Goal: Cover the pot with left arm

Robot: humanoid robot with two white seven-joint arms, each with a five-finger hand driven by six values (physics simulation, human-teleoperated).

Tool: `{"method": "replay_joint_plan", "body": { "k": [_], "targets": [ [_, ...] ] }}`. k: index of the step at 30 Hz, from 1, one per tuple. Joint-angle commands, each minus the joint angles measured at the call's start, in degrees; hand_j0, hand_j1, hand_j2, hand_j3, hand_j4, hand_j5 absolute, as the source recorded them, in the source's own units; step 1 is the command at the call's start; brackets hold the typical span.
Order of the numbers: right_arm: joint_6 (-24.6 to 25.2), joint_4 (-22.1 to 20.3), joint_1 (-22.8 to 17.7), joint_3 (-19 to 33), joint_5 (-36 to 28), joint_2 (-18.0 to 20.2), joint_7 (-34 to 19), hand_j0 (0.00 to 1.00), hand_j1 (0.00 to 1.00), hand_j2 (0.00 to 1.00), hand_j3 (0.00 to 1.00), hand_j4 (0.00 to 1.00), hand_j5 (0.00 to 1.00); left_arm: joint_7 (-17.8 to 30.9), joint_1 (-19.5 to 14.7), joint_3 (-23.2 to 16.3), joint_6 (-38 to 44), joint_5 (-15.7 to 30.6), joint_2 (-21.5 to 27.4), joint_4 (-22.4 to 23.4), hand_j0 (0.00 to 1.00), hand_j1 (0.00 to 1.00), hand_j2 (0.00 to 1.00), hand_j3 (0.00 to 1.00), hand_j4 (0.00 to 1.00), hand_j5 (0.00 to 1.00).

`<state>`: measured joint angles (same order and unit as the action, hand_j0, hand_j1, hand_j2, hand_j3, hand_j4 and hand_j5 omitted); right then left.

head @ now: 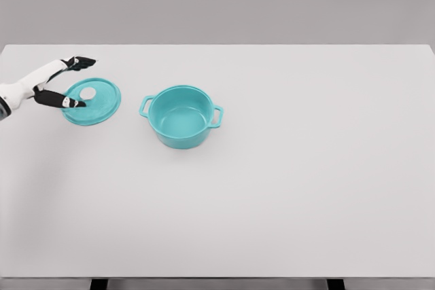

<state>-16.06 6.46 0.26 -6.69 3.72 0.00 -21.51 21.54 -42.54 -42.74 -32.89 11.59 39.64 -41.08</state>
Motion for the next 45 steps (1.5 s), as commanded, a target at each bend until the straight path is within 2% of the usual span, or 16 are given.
{"method": "replay_joint_plan", "body": {
  "k": [1, 12, 26, 31, 37, 39, 45],
  "targets": [
    [-0.03, -0.04, 0.0, 0.01, -0.03, 0.0, -0.02, 1.0, 1.0, 1.0, 1.0, 1.0, 1.0, 0.17, 0.0, 0.02, 0.37, 0.28, -0.53, 3.38, 0.83, 0.83, 0.83, 0.83, 0.83, 0.83],
    [-0.03, -0.04, 0.0, 0.01, -0.03, 0.0, -0.02, 1.0, 1.0, 1.0, 1.0, 1.0, 1.0, -0.35, -0.44, -0.07, 1.51, -0.16, -3.7, 5.75, 0.81, 0.81, 0.81, 0.81, 0.81, 0.81],
    [-0.03, 0.05, 0.0, 0.01, -0.03, 0.0, -0.02, 1.0, 1.0, 1.0, 1.0, 1.0, 1.0, -0.62, -0.53, 0.02, 1.42, -0.07, -3.79, 5.57, 0.76, 0.76, 0.76, 0.76, 0.76, 0.76],
    [-0.03, 0.05, 0.0, 0.01, 0.06, 0.0, -0.02, 1.0, 1.0, 1.0, 1.0, 1.0, 1.0, -0.62, -0.35, -0.07, 1.42, -0.07, -3.96, 5.49, 0.71, 0.71, 0.71, 0.71, 0.71, 0.71],
    [-0.03, -0.04, 0.0, 0.01, 0.06, 0.0, -0.02, 1.0, 1.0, 1.0, 1.0, 1.0, 1.0, -0.62, 0.09, -0.15, 1.42, -0.07, -3.87, 5.31, 0.6, 0.6, 0.6, 0.6, 0.6, 0.6],
    [-0.03, -0.04, 0.0, 0.01, 0.06, 0.0, -0.02, 1.0, 1.0, 1.0, 1.0, 1.0, 1.0, -0.44, 0.26, -0.15, 1.33, -0.07, -3.87, 5.31, 0.53, 0.53, 0.53, 0.53, 0.53, 0.53],
    [-0.03, 0.05, 0.0, 0.01, 0.06, 0.0, -0.02, 1.0, 1.0, 1.0, 1.0, 1.0, 1.0, 0.0, 0.35, -0.15, 1.33, 0.01, -4.14, 4.87, 0.47, 0.47, 0.47, 0.47, 0.47, 0.47]
  ]
}}
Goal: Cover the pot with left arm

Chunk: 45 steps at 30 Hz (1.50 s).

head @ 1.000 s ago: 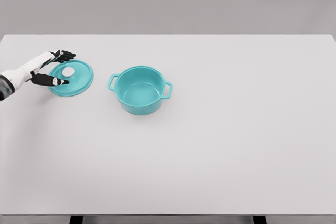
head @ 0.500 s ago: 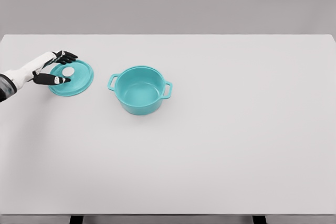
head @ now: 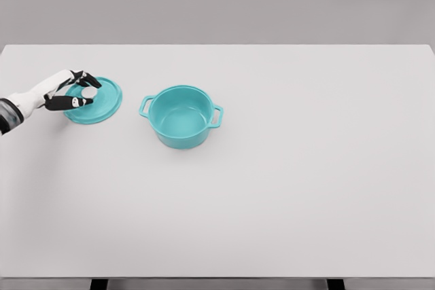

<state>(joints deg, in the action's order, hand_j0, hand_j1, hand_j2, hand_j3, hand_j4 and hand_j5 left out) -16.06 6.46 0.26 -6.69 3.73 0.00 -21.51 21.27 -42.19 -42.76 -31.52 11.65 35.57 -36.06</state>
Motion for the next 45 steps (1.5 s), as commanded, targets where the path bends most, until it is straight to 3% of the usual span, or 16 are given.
{"method": "replay_joint_plan", "body": {
  "k": [1, 13, 20, 29, 34, 45],
  "targets": [
    [-0.03, -0.04, 0.0, 0.01, 0.05, 0.0, -0.02, 1.0, 1.0, 1.0, 1.0, 1.0, 1.0, 0.36, 0.0, -0.13, -0.12, -0.05, 0.03, -1.03, 0.47, 0.47, 0.47, 0.47, 0.47, 0.47],
    [-0.03, -0.04, 0.0, 0.01, 0.05, 0.0, -0.02, 1.0, 1.0, 1.0, 1.0, 1.0, 1.0, 1.85, 0.26, 0.05, -0.47, -0.14, 0.82, -9.82, 0.44, 0.44, 0.44, 0.44, 0.44, 0.44],
    [-0.03, -0.04, 0.0, 0.01, 0.05, 0.0, -0.02, 1.0, 1.0, 1.0, 1.0, 1.0, 1.0, 2.82, -0.35, 0.31, -0.03, -0.22, 4.07, -14.56, 0.45, 0.45, 0.45, 0.45, 0.45, 0.45],
    [-0.03, -0.04, 0.0, 0.01, -0.04, 0.0, -0.02, 1.0, 1.0, 1.0, 1.0, 1.0, 1.0, 2.82, -0.79, -0.3, 0.05, -1.01, 6.09, -25.55, 0.45, 0.45, 0.45, 0.45, 0.45, 0.45],
    [-0.03, -0.04, 0.0, 0.01, 0.05, 0.0, -0.02, 1.0, 1.0, 1.0, 1.0, 1.0, 1.0, 2.82, -0.88, -3.91, 0.05, -1.1, 5.57, -25.99, 0.45, 0.45, 0.45, 0.45, 0.45, 0.45],
    [-0.03, -0.04, 0.0, 0.01, 0.05, 0.0, -0.02, 1.0, 1.0, 1.0, 1.0, 1.0, 1.0, 3.7, -1.32, -6.02, 1.72, -3.74, 1.09, -24.41, 0.46, 0.46, 0.46, 0.46, 0.46, 0.46]
  ]
}}
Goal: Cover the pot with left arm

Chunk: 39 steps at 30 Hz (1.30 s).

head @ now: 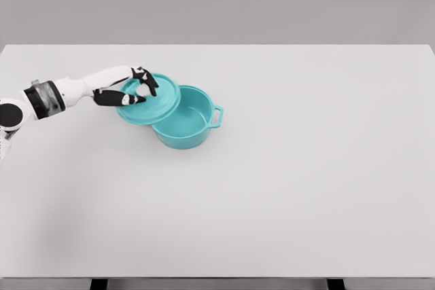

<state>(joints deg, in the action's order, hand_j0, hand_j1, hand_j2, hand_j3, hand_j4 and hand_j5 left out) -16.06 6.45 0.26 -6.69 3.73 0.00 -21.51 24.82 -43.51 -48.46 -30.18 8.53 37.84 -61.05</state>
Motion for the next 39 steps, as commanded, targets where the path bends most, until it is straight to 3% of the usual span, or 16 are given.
{"method": "replay_joint_plan", "body": {
  "k": [1, 13, 26, 30, 39],
  "targets": [
    [-0.03, -0.03, 0.0, 0.01, 0.04, 0.0, -0.02, 1.0, 1.0, 1.0, 1.0, 1.0, 1.0, 0.14, 0.0, -0.14, 0.38, -0.98, -1.46, 0.84, 0.46, 0.46, 0.46, 0.46, 0.46, 0.46],
    [-0.03, 0.05, 0.0, 0.01, 0.05, 0.0, -0.02, 1.0, 1.0, 1.0, 1.0, 1.0, 1.0, -0.3, 0.26, 0.56, 0.38, -2.82, -4.71, 0.49, 0.45, 0.45, 0.45, 0.45, 0.45, 0.45],
    [-0.03, -0.04, 0.0, 0.01, 0.05, 0.0, -0.02, 1.0, 1.0, 1.0, 1.0, 1.0, 1.0, 0.05, 0.26, 0.92, 0.38, -4.93, -4.8, -1.71, 0.44, 0.44, 0.44, 0.44, 0.44, 0.44],
    [-0.03, -0.03, 0.0, 0.01, 0.05, 0.0, -0.02, 1.0, 1.0, 1.0, 1.0, 1.0, 1.0, 0.23, 0.26, 1.97, 0.38, -7.74, -4.8, -4.17, 0.44, 0.44, 0.44, 0.44, 0.44, 0.44],
    [-0.03, 0.05, 0.0, 0.01, 0.05, 0.0, -0.02, 1.0, 1.0, 1.0, 1.0, 1.0, 1.0, 0.31, 0.88, 3.38, 0.38, -7.74, -4.53, -6.89, 0.43, 0.43, 0.43, 0.43, 0.43, 0.43]
  ]
}}
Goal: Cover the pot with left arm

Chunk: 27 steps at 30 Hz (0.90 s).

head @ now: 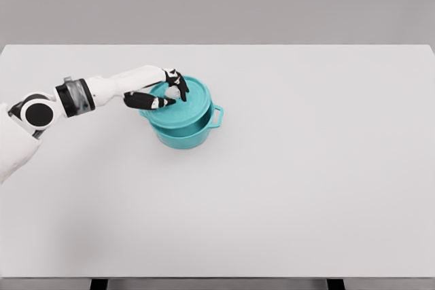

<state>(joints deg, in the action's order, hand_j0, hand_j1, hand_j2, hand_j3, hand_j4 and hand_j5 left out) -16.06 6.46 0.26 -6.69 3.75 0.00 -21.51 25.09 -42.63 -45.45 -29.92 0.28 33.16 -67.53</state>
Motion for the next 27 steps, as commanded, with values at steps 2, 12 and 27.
{"method": "replay_joint_plan", "body": {
  "k": [2, 12, 27],
  "targets": [
    [-0.03, -0.05, 0.0, 0.01, 0.03, 0.0, -0.02, 1.0, 1.0, 1.0, 1.0, 1.0, 1.0, 0.05, 0.09, 0.19, 0.12, 0.42, 0.15, -0.41, 0.43, 0.43, 0.43, 0.43, 0.43, 0.43],
    [-0.03, -0.05, 0.0, 0.01, 0.03, 0.0, -0.02, 1.0, 1.0, 1.0, 1.0, 1.0, 1.0, -0.04, 1.14, 0.18, 0.12, 0.34, -0.12, -0.49, 0.43, 0.43, 0.43, 0.43, 0.43, 0.43],
    [-0.03, -0.04, 0.0, 0.01, 0.03, 0.0, -0.02, 1.0, 1.0, 1.0, 1.0, 1.0, 1.0, -0.21, 2.02, 0.27, 0.12, 0.42, 0.23, -1.2, 0.64, 0.64, 0.64, 0.64, 0.64, 0.64]
  ]
}}
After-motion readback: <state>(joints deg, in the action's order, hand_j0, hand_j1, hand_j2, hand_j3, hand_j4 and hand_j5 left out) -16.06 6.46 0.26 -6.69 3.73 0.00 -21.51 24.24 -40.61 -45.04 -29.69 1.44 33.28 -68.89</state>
